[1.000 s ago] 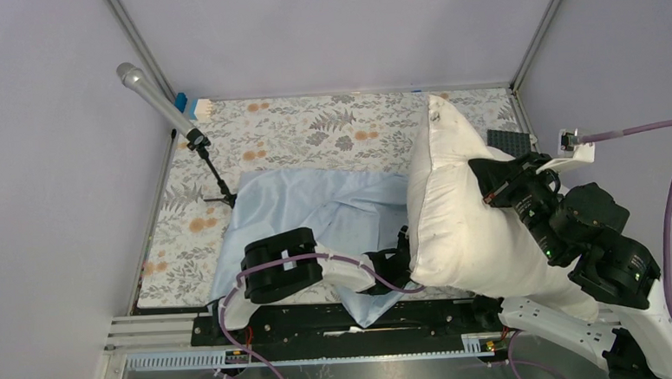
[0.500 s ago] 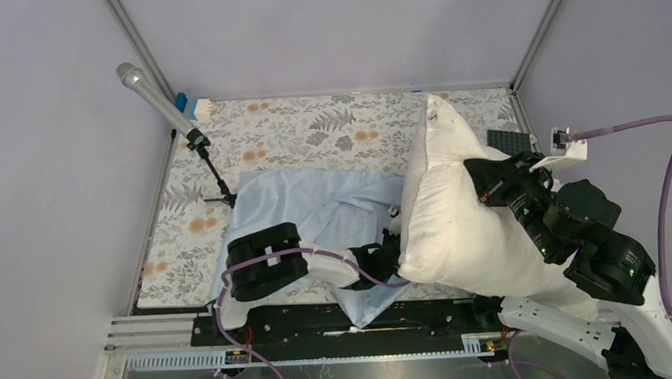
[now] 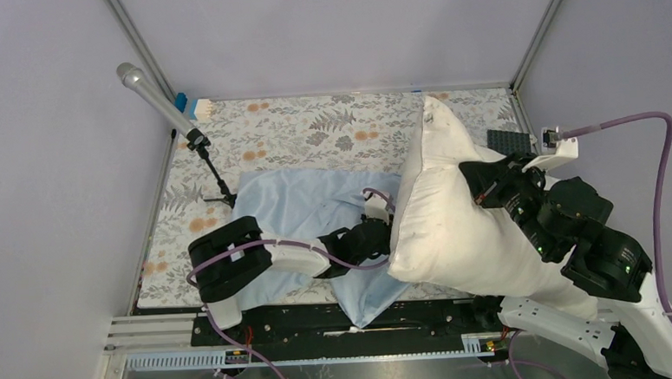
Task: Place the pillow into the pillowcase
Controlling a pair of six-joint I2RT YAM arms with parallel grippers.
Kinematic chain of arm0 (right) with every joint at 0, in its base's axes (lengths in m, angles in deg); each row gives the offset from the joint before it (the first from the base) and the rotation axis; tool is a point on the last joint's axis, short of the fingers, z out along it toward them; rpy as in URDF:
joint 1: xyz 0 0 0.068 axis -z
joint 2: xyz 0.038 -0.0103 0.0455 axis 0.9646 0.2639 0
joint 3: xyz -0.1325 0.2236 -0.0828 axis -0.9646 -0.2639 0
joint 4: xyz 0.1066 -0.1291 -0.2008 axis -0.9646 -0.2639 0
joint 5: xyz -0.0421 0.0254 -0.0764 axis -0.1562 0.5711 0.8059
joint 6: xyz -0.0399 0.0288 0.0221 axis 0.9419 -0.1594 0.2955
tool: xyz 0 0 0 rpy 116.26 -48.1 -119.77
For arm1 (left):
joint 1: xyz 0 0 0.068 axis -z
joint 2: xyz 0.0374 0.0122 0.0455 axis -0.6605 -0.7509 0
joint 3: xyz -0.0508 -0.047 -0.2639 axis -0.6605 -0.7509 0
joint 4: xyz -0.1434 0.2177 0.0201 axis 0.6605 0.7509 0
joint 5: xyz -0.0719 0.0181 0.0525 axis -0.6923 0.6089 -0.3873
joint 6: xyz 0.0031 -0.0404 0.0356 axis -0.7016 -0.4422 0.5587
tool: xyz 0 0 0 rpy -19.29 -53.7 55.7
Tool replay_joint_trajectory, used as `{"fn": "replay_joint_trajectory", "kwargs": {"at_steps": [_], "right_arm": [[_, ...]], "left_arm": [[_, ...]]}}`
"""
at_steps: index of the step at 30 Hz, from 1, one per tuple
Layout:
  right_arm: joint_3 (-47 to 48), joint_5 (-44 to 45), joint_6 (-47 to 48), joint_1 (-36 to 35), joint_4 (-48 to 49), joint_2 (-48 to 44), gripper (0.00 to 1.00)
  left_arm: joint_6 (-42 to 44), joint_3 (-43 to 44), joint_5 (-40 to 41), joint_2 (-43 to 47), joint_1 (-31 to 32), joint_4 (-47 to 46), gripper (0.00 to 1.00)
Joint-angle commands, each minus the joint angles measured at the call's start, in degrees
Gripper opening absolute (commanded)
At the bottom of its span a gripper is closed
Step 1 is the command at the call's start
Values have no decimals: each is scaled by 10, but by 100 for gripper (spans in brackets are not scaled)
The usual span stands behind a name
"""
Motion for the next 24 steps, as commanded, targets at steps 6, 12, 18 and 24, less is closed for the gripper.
{"fn": "replay_joint_trajectory", "kwargs": {"at_steps": [6, 12, 18, 24], "right_arm": [[13, -20, -8, 0, 14, -8, 0], [18, -86, 32, 0, -34, 22, 0], [28, -202, 103, 0, -109, 58, 0], [-54, -312, 98, 1, -99, 79, 0]], "left_arm": [[9, -24, -80, 38, -20, -54, 11], [-22, -42, -105, 61, -42, -33, 0], [-73, -62, -234, 115, -154, -8, 0], [-85, -12, -290, 130, -233, 96, 0]]}}
